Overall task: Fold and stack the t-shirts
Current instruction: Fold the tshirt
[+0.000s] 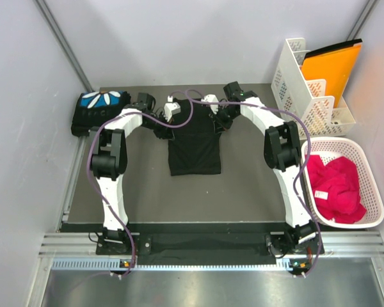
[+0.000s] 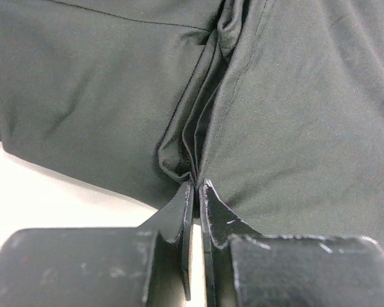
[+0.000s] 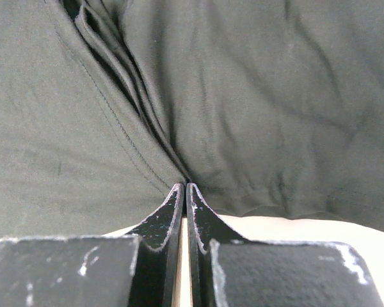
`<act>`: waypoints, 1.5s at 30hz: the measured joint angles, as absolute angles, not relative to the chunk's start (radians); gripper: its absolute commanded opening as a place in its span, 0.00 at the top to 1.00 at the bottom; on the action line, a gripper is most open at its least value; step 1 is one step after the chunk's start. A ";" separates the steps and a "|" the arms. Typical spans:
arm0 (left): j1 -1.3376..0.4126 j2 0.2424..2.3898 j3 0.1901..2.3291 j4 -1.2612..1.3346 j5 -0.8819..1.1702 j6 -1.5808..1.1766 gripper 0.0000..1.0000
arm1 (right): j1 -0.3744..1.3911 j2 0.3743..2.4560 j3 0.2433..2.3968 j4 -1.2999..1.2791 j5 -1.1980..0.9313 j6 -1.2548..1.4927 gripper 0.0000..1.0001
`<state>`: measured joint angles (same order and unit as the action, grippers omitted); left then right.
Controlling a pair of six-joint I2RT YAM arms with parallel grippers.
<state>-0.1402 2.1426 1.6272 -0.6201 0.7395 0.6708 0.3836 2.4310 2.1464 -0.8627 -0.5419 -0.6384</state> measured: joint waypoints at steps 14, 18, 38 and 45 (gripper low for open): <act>-0.132 2.143 1.628 -0.601 0.735 0.655 0.94 | 0.384 2.415 2.146 -0.852 -0.511 -0.654 1.00; -0.132 2.143 1.628 -0.592 0.731 0.653 0.82 | 0.384 2.415 2.146 -0.850 -0.504 -0.656 0.90; -0.111 2.086 1.527 -0.510 0.611 0.601 0.22 | 0.384 2.356 2.061 -0.799 -0.406 -0.685 0.47; -0.059 1.956 1.468 -0.447 0.491 0.575 0.19 | 0.384 2.233 1.956 -0.756 -0.348 -0.708 0.46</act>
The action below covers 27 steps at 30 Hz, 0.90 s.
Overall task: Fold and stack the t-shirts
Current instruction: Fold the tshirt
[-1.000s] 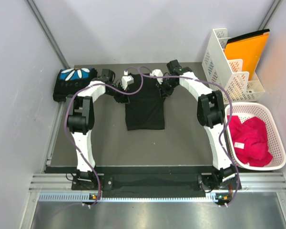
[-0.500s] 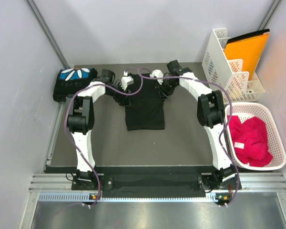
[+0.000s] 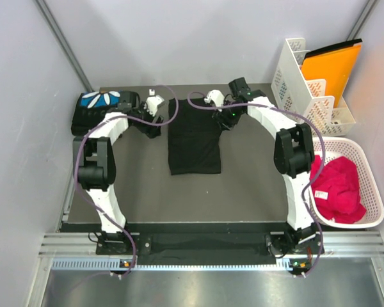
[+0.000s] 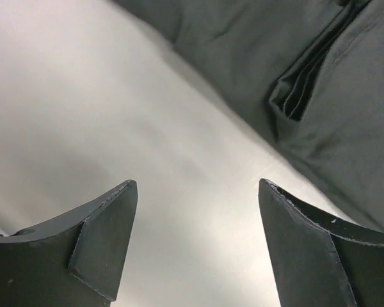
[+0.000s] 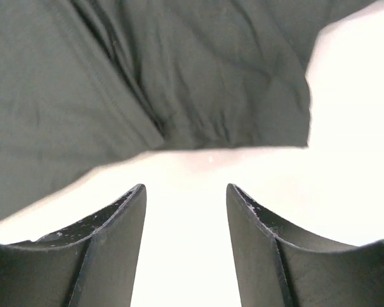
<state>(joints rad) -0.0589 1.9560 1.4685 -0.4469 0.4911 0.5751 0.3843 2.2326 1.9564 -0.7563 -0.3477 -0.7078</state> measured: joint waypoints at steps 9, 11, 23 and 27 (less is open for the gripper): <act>-0.055 1.748 1.356 -0.401 0.294 0.522 0.16 | 0.524 1.953 1.636 -0.688 -0.249 -0.848 0.45; -0.054 1.708 1.332 -0.374 0.233 0.500 0.14 | 0.586 1.914 1.575 -0.676 -0.235 -0.872 0.44; -0.041 1.563 1.271 -0.282 -0.074 0.435 0.12 | 0.825 1.868 1.396 -0.604 -0.180 -0.897 0.44; -0.039 1.544 1.271 -0.274 -0.108 0.427 0.12 | 0.869 1.868 1.377 -0.582 -0.178 -0.894 0.44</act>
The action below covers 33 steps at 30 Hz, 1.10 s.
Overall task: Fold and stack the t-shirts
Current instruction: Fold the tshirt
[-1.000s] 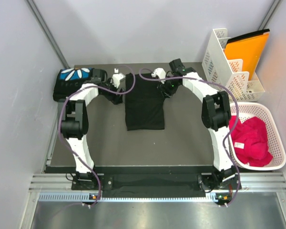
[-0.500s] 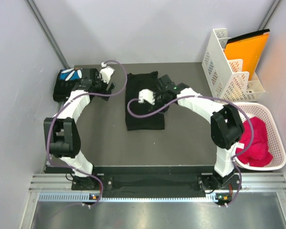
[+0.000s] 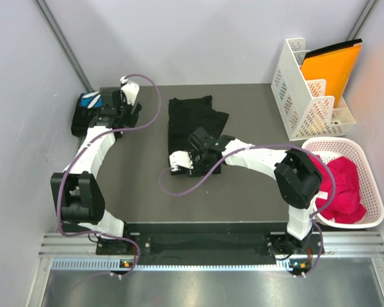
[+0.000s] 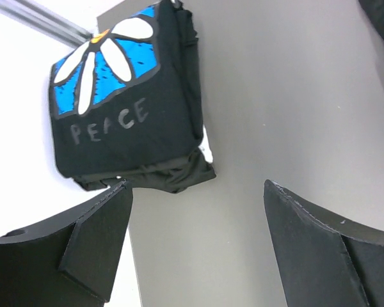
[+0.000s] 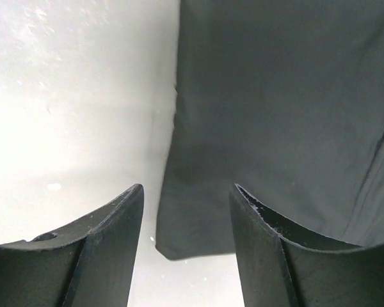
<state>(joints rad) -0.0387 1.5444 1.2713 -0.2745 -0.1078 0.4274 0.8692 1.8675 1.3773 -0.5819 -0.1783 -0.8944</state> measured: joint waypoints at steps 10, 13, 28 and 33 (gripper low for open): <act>-0.038 1.538 1.277 -0.269 -0.141 0.420 0.12 | 0.892 1.868 1.328 -0.516 -0.175 -0.884 0.44; -0.038 1.538 1.284 -0.269 -0.141 0.420 0.12 | 0.892 1.878 1.304 -0.496 -0.168 -0.871 0.44; -0.036 1.530 1.296 -0.262 -0.139 0.448 0.10 | 0.893 1.956 1.314 -0.374 -0.094 -0.844 0.44; -0.022 1.530 1.296 -0.243 -0.138 0.463 0.10 | 0.893 1.981 1.344 -0.351 -0.076 -0.836 0.44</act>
